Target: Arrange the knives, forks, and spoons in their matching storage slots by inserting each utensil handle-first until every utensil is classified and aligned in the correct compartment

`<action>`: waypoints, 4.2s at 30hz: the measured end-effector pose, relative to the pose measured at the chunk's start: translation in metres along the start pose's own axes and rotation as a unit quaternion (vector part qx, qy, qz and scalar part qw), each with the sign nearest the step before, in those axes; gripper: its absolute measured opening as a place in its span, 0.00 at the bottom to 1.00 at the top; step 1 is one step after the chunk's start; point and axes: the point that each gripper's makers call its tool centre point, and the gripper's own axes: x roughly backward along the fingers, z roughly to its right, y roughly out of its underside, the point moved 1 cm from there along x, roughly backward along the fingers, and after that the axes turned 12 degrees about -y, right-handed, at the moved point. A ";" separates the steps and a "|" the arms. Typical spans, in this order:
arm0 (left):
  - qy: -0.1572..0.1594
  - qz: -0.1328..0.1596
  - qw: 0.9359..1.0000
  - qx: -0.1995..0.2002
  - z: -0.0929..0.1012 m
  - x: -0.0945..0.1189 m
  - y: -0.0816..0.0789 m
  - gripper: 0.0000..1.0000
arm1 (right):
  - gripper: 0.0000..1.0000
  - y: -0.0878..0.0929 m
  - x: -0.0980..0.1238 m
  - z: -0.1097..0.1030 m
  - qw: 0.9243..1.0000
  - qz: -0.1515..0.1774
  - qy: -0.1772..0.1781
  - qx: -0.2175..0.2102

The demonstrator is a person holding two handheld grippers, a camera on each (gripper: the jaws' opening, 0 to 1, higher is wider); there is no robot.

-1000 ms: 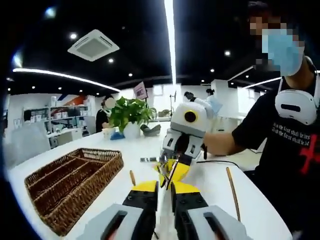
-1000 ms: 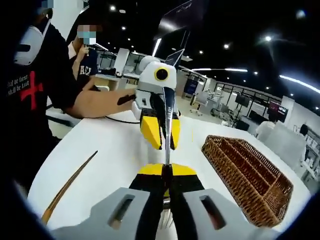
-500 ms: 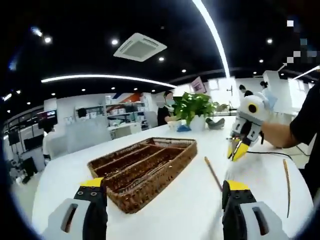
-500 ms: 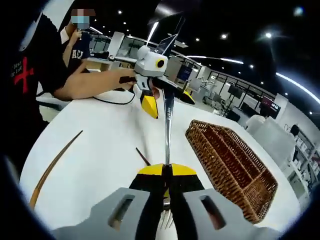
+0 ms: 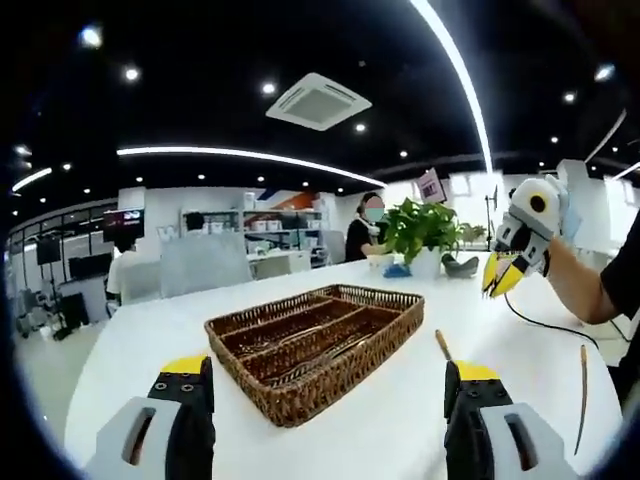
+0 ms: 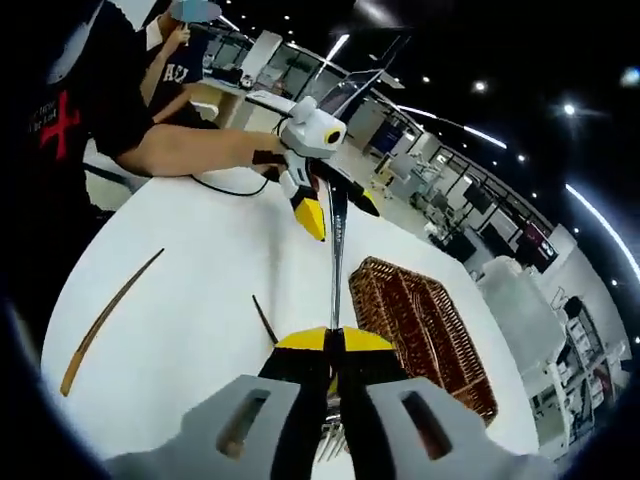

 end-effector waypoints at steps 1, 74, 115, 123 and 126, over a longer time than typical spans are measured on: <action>0.000 -0.002 1.000 -0.003 0.000 0.000 0.001 1.00 | 0.00 0.000 0.002 -0.001 1.000 -0.005 0.001 -0.001; -0.019 -0.016 0.999 -0.046 -0.003 -0.012 0.022 1.00 | 0.00 0.024 -0.030 0.087 0.999 -0.036 0.014 0.033; -0.025 -0.027 0.998 -0.043 -0.001 -0.018 0.031 1.00 | 0.00 0.080 -0.086 0.166 0.997 -0.073 -0.012 0.028; -0.027 -0.033 0.998 -0.041 -0.003 -0.021 0.036 1.00 | 0.00 0.096 -0.099 0.179 0.996 -0.086 -0.018 0.009; -0.029 -0.034 0.998 -0.039 -0.005 -0.022 0.037 1.00 | 0.00 0.100 -0.104 0.185 0.995 -0.098 -0.025 0.011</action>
